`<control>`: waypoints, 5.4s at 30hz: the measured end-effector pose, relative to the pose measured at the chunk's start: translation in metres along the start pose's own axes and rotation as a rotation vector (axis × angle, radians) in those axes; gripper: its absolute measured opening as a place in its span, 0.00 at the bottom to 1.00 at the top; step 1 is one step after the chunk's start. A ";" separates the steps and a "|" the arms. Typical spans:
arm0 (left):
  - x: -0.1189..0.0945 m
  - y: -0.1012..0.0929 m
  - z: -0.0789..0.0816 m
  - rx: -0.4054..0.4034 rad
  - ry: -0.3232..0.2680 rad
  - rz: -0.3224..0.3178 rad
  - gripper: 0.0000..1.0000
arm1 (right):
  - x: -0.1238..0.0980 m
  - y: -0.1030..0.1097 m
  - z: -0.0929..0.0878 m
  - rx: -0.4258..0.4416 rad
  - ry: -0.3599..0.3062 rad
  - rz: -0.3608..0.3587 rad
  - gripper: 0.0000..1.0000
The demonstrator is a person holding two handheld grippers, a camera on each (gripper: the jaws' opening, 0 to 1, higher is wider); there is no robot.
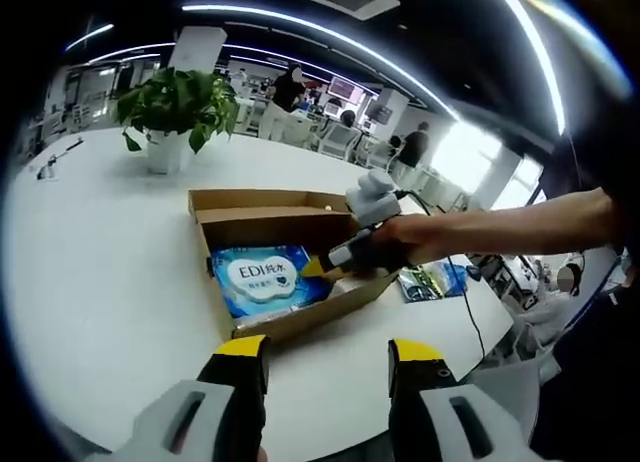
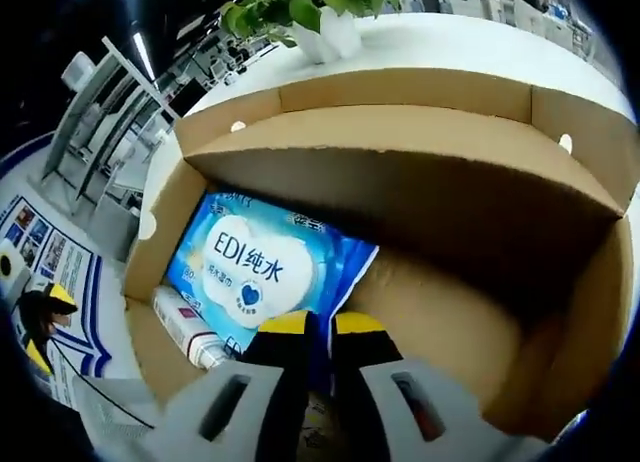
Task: Operate the shoe box by opening the lid, removing the specified soft item, and placing it in the target area until the item is outside and the box remains undamaged.
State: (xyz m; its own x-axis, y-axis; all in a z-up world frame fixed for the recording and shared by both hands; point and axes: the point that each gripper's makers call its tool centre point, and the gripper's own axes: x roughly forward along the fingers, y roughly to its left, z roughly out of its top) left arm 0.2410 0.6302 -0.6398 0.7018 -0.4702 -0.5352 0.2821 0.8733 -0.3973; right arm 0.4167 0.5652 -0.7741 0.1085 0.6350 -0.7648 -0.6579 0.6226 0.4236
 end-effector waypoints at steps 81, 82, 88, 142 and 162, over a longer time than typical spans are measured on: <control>0.184 0.061 -0.008 -0.181 0.331 0.117 0.08 | -0.082 -0.035 -0.003 0.026 -0.096 -0.077 0.00; 0.184 0.060 -0.007 -0.170 0.324 0.119 0.08 | -0.082 -0.035 -0.003 0.024 -0.097 -0.079 0.00; 0.185 0.065 -0.001 -0.133 0.314 0.124 0.06 | -0.083 -0.040 -0.003 0.027 -0.105 -0.078 0.00; 0.139 -0.007 0.073 0.016 0.167 0.083 0.05 | -0.180 -0.008 0.006 0.028 -0.305 -0.105 0.00; 0.196 -0.122 0.061 0.163 0.258 -0.077 0.05 | -0.262 -0.087 -0.072 0.195 -0.383 -0.238 0.00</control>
State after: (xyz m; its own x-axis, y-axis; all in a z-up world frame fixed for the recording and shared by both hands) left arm 0.3843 0.4392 -0.6510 0.4911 -0.5348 -0.6876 0.4443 0.8327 -0.3304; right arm 0.3916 0.3119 -0.6457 0.5292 0.5641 -0.6338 -0.4335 0.8219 0.3696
